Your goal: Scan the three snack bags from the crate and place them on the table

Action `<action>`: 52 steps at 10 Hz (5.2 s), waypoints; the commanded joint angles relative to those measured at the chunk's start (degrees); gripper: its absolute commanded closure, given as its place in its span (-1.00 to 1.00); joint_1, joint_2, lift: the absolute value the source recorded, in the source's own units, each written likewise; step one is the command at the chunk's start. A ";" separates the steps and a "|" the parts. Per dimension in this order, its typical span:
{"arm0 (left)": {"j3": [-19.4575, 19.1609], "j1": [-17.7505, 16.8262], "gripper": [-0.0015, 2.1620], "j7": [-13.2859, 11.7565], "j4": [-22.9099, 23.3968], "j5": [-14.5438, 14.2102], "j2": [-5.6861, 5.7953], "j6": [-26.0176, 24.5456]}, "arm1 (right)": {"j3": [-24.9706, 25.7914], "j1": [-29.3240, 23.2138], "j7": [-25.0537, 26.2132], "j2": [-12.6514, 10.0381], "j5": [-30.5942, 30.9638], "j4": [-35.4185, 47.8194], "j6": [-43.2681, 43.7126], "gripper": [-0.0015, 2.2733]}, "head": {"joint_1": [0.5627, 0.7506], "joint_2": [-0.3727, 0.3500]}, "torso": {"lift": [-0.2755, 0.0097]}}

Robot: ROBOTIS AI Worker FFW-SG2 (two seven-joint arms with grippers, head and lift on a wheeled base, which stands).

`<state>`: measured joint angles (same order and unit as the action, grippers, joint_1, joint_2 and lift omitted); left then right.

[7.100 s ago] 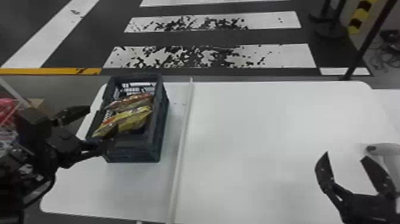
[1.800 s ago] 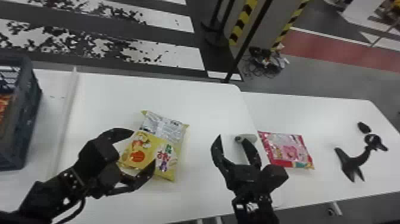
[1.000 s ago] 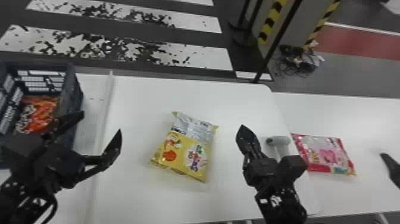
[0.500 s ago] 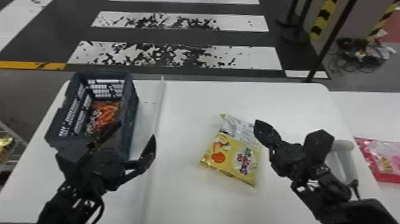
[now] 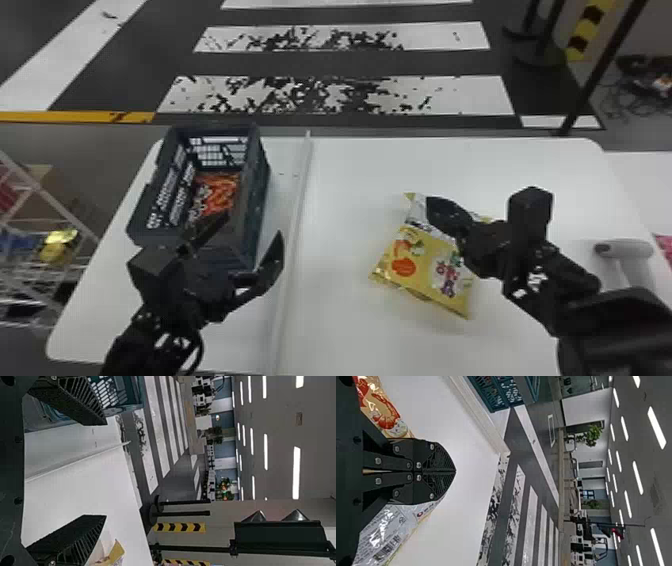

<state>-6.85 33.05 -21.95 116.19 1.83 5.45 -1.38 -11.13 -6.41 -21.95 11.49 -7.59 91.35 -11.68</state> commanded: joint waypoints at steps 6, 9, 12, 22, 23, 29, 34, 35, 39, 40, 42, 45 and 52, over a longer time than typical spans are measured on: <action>-1.68 1.40 -0.96 -0.03 -0.35 -0.69 -0.17 1.07 | -7.94 9.84 -0.46 -0.15 3.19 -16.73 1.17 0.87 | 0.41 0.54 | 0.50; -1.68 0.96 -0.96 -0.03 -1.58 -0.95 -0.17 1.60 | -8.91 7.82 -1.43 0.55 4.95 -18.40 3.99 0.87 | 0.41 0.58 | 0.50; -1.68 0.88 -0.96 -0.03 -2.02 -1.13 -0.17 1.95 | -6.71 2.63 -3.10 3.80 4.07 -4.08 -4.98 0.87 | 0.41 0.58 | 0.50; -1.24 1.14 -0.96 -0.12 -2.28 -1.21 -0.26 2.30 | -8.20 -2.20 -6.53 4.77 2.23 2.43 -12.54 0.87 | 0.41 0.75 | 0.50; -1.15 0.88 -0.96 -0.12 -2.72 -1.21 -0.17 2.47 | -7.06 -3.08 -7.05 5.29 2.14 2.60 -12.36 0.87 | 0.41 0.72 | 0.50; -0.71 0.35 -0.96 -0.12 -3.95 -1.30 -0.17 3.53 | 0.23 -5.72 -8.90 6.70 1.26 4.54 -12.19 0.87 | 0.41 0.46 | 0.50; -0.71 0.70 -0.96 -0.12 -3.78 -1.30 -0.35 4.06 | 2.08 -0.80 -8.81 5.47 -1.81 7.17 -13.59 0.87 | 0.41 0.41 | 0.50; -0.80 0.79 -0.96 -0.12 -3.69 -1.30 -0.44 4.23 | 1.82 1.67 -8.46 4.77 -1.29 4.01 -12.71 0.87 | 0.41 0.40 | 0.50; -1.24 1.32 -0.96 -0.12 -3.34 -1.30 -0.53 4.23 | -1.79 11.86 -6.79 4.24 2.49 -12.95 -6.56 0.87 | 0.41 0.34 | 0.50; -1.24 1.32 -0.96 -0.12 -3.34 -1.30 -0.61 4.23 | -2.67 13.44 -6.61 4.15 3.55 -17.17 -3.75 0.87 | 0.41 0.31 | 0.50; -1.24 1.32 -0.96 -0.12 -3.51 -1.30 -0.61 4.23 | -3.28 13.97 -6.26 4.15 5.13 -22.01 -0.94 0.87 | 0.41 0.28 | 0.50; -1.06 1.23 -0.96 -0.12 -3.69 -1.30 -0.70 4.23 | -3.28 12.65 -5.82 4.15 6.10 -25.43 2.58 0.87 | 0.41 0.25 | 0.50; -1.15 1.76 -0.96 -0.12 -3.60 -1.39 -0.61 5.64 | 2.08 1.67 -6.53 4.50 2.93 0.67 -6.38 0.87 | 0.41 0.27 | 0.50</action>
<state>-7.98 34.80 -22.06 112.65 0.47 4.83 4.22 -9.19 -3.45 -28.35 15.85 -4.38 89.65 -16.80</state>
